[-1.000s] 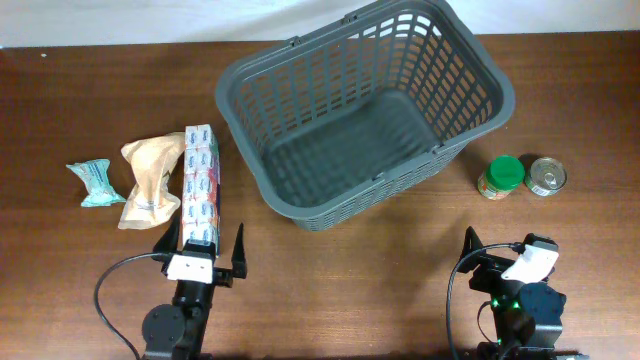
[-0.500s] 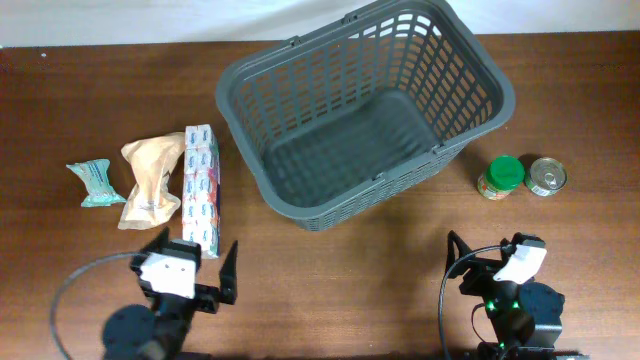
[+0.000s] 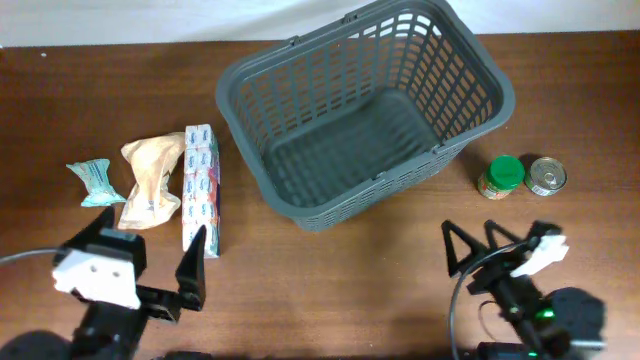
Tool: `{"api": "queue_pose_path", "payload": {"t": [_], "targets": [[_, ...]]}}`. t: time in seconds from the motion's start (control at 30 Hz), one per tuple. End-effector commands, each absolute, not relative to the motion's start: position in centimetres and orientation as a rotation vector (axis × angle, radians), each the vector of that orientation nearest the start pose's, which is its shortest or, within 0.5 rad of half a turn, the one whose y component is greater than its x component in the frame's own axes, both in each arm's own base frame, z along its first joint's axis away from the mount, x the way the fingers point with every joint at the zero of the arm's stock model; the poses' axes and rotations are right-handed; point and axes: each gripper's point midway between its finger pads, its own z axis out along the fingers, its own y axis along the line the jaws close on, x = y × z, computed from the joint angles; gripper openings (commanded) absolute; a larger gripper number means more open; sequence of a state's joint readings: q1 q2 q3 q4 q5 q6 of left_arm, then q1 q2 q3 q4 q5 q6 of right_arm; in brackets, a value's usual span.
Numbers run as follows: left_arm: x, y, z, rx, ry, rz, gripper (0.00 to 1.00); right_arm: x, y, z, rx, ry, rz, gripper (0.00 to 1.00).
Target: Pack container
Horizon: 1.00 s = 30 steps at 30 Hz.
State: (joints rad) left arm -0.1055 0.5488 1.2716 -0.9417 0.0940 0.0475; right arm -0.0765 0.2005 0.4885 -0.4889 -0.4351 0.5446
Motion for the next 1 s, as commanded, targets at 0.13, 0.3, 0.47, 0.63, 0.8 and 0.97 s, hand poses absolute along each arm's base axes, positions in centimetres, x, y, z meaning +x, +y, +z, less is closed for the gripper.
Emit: {"api": "queue_pose_path", "payload": {"t": [0.13, 0.3, 0.47, 0.63, 0.8, 0.97], "targets": [[21.3, -4.7, 39.3, 0.237, 2.066, -0.189, 0.99, 21.4, 5.8, 37.1, -0.044, 2.007, 0.503, 0.99], [22.0, -6.4, 39.7, 0.294, 2.113, -0.293, 0.99, 23.9, 5.6, 42.0, -0.107, 2.15, 0.466, 0.99], [22.0, -7.9, 39.8, 0.342, 2.106, -0.386, 0.84, 27.8, 5.8, 44.4, -0.116, 2.164, 0.504, 0.78], [20.8, -8.8, 37.3, 0.319, 2.245, -0.499, 0.14, 31.4, 5.3, 43.6, -0.035, 2.221, 0.534, 0.48], [19.5, -8.8, 35.0, 0.304, 2.386, -0.527, 0.02, 34.5, 4.3, 40.7, 0.086, 2.316, 0.525, 0.04], [19.3, -9.9, 34.1, 0.395, 2.424, -0.497, 0.02, 36.6, 4.0, 38.0, 0.118, 2.399, 0.525, 0.04]]}}
